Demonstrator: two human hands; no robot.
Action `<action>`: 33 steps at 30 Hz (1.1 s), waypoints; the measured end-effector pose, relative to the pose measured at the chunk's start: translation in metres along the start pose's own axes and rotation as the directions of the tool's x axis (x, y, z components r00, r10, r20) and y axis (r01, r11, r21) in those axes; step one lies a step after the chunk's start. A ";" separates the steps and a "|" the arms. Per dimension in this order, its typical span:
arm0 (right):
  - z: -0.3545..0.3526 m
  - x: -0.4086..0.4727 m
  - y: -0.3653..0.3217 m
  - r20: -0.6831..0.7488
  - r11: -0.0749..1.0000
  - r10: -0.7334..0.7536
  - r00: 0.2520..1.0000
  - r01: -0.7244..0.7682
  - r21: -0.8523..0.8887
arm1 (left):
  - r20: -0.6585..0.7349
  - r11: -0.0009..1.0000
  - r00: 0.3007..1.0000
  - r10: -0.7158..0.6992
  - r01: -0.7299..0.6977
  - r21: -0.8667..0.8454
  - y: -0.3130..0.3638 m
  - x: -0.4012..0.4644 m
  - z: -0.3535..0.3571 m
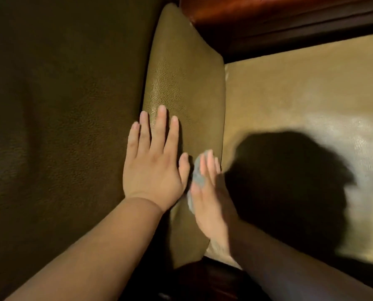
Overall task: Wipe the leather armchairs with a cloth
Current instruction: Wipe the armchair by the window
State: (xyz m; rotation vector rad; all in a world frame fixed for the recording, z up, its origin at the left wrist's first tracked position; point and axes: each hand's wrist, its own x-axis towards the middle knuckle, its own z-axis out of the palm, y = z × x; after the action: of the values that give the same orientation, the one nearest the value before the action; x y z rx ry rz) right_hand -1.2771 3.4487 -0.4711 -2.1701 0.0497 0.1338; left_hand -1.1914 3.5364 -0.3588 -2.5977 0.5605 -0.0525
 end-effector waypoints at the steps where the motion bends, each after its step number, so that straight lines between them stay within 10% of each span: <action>1: -0.010 0.041 0.011 -0.040 0.999 0.044 0.998 -0.044 0.008 | -0.035 1.000 0.999 0.016 -0.017 -0.011 -0.001 -0.001 0.004; 5: -0.057 0.166 0.027 -0.099 0.963 0.212 0.972 -0.191 0.191 | -0.125 0.998 0.992 0.020 -0.027 -0.052 -0.001 -0.003 0.013; 13: -0.033 0.072 0.009 -0.095 0.955 -0.101 0.990 0.124 0.270 | -0.130 0.988 0.992 0.002 -0.021 -0.150 -0.002 -0.004 0.017; 20: -0.085 0.267 0.038 -0.138 0.955 0.177 0.975 -0.136 0.262 | -0.127 0.994 0.992 0.003 -0.017 -0.110 -0.001 -0.005 0.021; 23: -0.068 0.215 0.036 -0.333 0.995 0.073 0.940 -0.047 0.084 | -0.125 0.991 0.992 0.000 -0.017 -0.129 -0.001 -0.005 0.021; 27: -0.052 0.139 0.048 -0.067 1.000 0.014 0.998 -0.016 -0.027 | -0.155 0.989 0.988 0.000 -0.022 -0.143 0.000 -0.006 0.027; 33: -0.095 0.263 0.082 -0.073 0.890 0.127 0.989 -0.146 -0.431 | -0.173 0.991 0.985 0.003 -0.026 -0.131 0.002 -0.008 0.033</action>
State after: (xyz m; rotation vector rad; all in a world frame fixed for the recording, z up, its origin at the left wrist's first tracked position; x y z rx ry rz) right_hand -1.0154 3.3278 -0.5154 -2.6195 0.2165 0.1946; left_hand -1.1949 3.5531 -0.3881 -2.7352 0.6652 -0.2460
